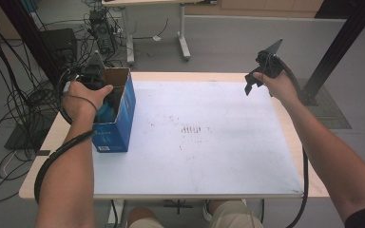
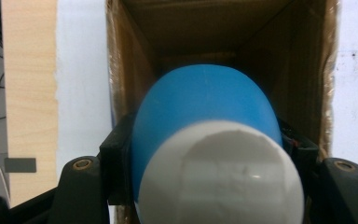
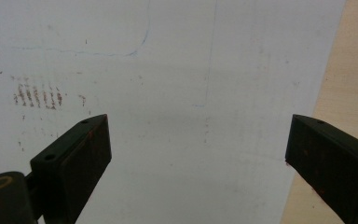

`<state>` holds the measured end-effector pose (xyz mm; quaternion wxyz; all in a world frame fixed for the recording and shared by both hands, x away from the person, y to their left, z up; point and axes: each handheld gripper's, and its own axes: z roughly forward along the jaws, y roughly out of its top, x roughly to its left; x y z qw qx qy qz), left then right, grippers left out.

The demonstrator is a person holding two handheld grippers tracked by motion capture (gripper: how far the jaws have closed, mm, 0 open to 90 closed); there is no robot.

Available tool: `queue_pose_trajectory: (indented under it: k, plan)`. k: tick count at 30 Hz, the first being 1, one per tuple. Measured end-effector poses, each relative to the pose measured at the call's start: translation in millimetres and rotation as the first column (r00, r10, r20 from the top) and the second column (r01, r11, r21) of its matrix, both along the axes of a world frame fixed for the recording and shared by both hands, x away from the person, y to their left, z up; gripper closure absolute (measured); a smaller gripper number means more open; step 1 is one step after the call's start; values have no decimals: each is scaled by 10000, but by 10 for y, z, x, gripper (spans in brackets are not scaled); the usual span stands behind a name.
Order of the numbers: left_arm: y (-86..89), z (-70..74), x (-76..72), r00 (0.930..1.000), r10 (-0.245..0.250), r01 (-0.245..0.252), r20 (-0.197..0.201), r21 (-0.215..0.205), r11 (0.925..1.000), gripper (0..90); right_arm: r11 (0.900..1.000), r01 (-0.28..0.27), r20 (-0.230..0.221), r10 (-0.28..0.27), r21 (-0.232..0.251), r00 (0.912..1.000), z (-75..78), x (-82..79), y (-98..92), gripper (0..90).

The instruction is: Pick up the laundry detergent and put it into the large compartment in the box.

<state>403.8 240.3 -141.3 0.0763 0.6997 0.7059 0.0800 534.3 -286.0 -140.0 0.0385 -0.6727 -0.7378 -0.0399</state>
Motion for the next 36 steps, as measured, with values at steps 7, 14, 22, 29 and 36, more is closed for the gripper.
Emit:
queue_pose_trajectory:
  k: [7,14,22,29,36]
  plan:
    - [-48,-59,10,9999,-114,115,-60,125,9999,375,10000,-12,-16,12,0,10000,-15,2,-6,68]
    - [-40,-142,20,9997,-158,158,-198,-12,9999,375,10000,-20,-10,20,-9,10000,-15,-1,-13,68]
    - [-44,-172,8,9997,-213,213,-136,0,9998,375,10000,-2,-23,2,-42,10000,-18,3,-15,68]
    - [-82,-172,35,9995,-234,236,-229,96,9997,374,10000,-2,-52,2,-27,10000,-33,9,-16,68]
    - [-92,-169,52,9992,-267,271,-313,112,9996,373,10000,-11,-36,11,7,10000,-36,6,-28,68]
